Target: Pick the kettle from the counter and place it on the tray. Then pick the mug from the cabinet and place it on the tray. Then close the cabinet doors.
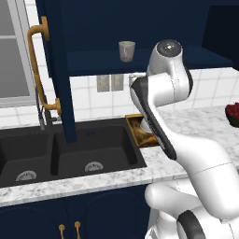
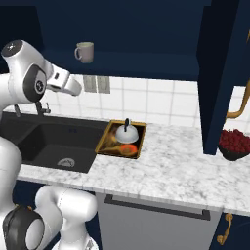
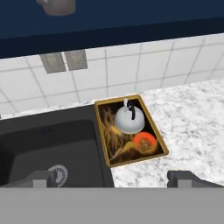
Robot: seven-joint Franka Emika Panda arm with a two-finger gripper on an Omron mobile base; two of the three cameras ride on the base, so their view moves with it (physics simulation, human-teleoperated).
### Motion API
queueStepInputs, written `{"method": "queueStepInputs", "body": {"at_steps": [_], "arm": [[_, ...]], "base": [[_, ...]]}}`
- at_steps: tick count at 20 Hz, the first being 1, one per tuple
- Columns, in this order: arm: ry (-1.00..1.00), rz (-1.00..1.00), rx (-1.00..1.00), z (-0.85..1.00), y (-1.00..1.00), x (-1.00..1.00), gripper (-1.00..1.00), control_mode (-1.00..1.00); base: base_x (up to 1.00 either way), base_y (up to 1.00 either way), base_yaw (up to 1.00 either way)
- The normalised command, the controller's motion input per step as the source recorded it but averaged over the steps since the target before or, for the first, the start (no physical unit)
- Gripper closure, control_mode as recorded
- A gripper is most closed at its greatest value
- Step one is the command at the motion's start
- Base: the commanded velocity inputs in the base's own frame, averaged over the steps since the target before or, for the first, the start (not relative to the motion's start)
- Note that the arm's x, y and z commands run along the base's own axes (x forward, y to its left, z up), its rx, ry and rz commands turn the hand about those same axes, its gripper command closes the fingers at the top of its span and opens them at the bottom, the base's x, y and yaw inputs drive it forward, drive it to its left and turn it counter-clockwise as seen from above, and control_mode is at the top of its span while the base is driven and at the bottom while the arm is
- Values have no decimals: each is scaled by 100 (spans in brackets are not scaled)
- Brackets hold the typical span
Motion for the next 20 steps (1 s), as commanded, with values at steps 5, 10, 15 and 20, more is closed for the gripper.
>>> {"method": "queueStepInputs", "body": {"at_steps": [5,10,15,20], "arm": [[-17,-9,0,67,34,42,-100,-100],[-15,-14,0,36,30,38,-100,-100],[0,-8,0,5,7,65,-100,-100],[8,-7,0,0,2,62,-100,-100]], "base": [[0,0,0],[0,0,0],[0,0,0],[0,0,0]]}}
